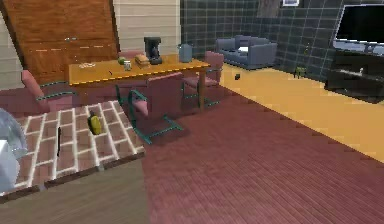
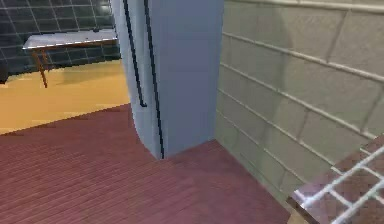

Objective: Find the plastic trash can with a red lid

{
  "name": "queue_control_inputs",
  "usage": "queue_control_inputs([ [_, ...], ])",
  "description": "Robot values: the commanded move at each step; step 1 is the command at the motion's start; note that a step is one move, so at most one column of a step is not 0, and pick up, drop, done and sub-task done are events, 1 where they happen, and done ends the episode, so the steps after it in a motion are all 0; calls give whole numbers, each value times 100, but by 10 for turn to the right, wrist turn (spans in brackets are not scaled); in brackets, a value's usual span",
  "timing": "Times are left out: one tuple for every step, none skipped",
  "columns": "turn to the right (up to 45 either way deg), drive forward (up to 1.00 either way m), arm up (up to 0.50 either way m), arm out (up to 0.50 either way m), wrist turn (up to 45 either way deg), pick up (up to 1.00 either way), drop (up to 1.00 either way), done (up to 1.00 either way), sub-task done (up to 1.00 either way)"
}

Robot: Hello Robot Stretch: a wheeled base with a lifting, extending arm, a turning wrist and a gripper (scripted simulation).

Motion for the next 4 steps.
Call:
queue_control_inputs([
  [330,0,0,0,0,0,0,0,0],
  [0,30,0,0,0,0,0,0,0],
  [-150,0,0,0,0,0,0,0,0],
  [-30,0,0,0,0,0,0,0,0],
])
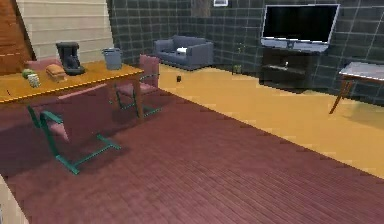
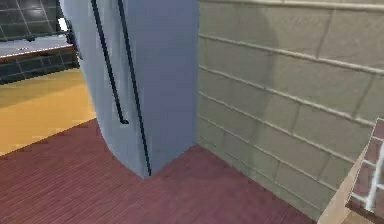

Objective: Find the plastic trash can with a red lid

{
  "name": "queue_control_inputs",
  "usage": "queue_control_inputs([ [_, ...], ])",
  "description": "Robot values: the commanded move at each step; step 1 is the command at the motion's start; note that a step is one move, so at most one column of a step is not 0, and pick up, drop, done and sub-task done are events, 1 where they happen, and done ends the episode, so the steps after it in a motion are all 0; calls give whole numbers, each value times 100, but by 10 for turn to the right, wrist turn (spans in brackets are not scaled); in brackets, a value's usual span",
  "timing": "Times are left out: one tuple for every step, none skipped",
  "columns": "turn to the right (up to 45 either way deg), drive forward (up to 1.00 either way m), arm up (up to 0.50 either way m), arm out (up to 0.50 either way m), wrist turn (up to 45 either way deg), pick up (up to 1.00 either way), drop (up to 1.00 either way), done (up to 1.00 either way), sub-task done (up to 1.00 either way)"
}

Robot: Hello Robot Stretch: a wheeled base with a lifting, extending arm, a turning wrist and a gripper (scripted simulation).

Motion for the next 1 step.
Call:
queue_control_inputs([
  [0,100,0,0,0,0,0,0,0],
])
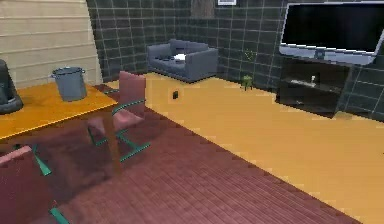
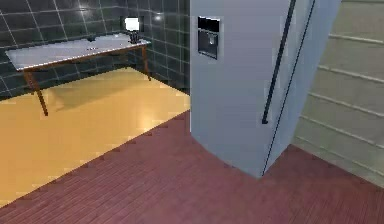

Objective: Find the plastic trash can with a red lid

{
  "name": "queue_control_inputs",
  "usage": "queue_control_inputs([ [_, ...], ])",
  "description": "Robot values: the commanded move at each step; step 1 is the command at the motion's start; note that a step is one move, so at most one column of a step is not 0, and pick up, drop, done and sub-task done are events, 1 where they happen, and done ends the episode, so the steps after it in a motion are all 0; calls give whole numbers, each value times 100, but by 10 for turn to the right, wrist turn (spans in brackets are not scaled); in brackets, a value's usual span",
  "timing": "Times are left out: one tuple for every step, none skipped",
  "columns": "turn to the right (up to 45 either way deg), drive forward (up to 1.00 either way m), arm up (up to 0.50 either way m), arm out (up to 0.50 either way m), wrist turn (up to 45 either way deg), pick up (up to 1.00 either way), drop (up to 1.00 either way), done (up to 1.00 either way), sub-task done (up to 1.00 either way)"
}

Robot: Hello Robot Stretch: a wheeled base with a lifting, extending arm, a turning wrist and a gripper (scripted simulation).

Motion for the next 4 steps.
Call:
queue_control_inputs([
  [0,100,0,0,0,0,0,0,0],
  [0,100,0,0,0,0,0,0,0],
  [0,20,0,0,0,0,0,0,0],
  [-420,0,0,0,0,0,0,0,0],
])
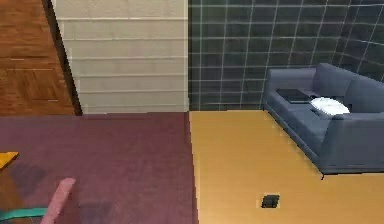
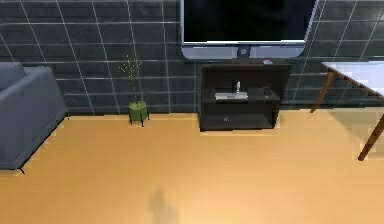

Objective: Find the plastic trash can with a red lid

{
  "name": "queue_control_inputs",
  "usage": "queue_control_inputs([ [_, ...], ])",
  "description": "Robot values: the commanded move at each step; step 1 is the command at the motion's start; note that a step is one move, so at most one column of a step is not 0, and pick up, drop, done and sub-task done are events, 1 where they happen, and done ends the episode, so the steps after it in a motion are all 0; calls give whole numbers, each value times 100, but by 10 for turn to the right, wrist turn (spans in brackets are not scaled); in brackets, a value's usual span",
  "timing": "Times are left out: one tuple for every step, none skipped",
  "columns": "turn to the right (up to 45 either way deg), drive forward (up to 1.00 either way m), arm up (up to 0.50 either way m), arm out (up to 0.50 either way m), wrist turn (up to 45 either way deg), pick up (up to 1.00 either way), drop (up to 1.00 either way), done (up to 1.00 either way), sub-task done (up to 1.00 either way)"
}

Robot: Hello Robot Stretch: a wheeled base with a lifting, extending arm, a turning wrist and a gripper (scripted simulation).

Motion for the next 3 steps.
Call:
queue_control_inputs([
  [0,85,0,0,0,0,0,0,0],
  [-450,0,0,0,0,0,0,0,0],
  [-120,0,0,0,0,0,0,0,0],
])
